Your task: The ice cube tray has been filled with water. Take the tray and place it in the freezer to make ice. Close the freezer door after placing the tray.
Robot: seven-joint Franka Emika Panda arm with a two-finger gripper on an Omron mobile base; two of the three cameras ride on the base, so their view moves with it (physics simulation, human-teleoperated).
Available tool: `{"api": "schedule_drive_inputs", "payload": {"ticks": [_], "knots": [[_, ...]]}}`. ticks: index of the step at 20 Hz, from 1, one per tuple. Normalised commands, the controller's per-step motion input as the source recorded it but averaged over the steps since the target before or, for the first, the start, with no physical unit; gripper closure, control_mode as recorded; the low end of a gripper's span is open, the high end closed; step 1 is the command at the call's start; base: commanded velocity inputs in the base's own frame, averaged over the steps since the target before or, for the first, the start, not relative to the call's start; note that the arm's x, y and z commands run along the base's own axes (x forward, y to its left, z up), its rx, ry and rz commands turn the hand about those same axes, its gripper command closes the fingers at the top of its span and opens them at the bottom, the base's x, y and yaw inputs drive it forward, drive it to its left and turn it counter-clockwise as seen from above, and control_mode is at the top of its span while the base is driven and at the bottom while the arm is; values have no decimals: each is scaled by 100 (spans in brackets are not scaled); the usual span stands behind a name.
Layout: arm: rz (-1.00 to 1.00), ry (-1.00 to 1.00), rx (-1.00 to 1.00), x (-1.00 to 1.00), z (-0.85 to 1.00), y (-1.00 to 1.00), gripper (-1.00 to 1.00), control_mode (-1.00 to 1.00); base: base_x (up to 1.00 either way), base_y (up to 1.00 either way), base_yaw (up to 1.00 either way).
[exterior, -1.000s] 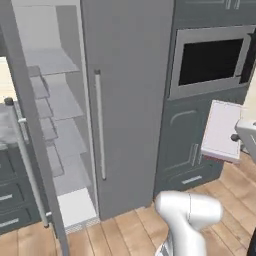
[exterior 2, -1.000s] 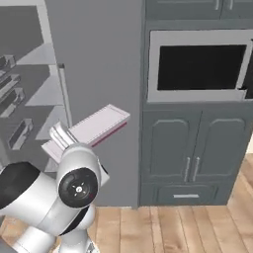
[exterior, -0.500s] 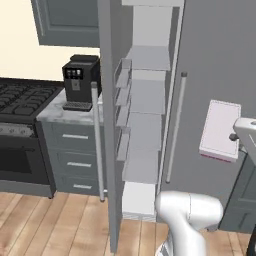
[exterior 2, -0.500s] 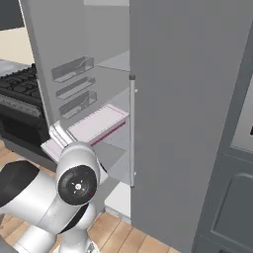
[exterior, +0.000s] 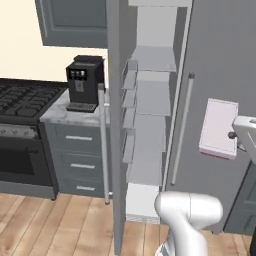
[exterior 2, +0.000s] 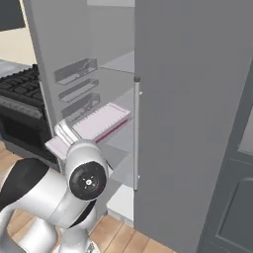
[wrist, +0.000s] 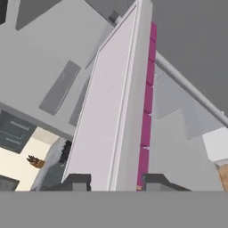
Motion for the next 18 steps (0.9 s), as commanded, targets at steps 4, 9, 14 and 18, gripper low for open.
{"api": "schedule_drive_inputs", "payload": {"ticks": [4,9,14,18], "knots": [[0,0,0,0,0,0,100,100,69,74,-24],[0,0,0,0,0,0,100,100,73,-24,2],[0,0,0,0,0,0,100,100,-1,-61,5],[0,0,0,0,0,0,100,100,0,0,6]]}}
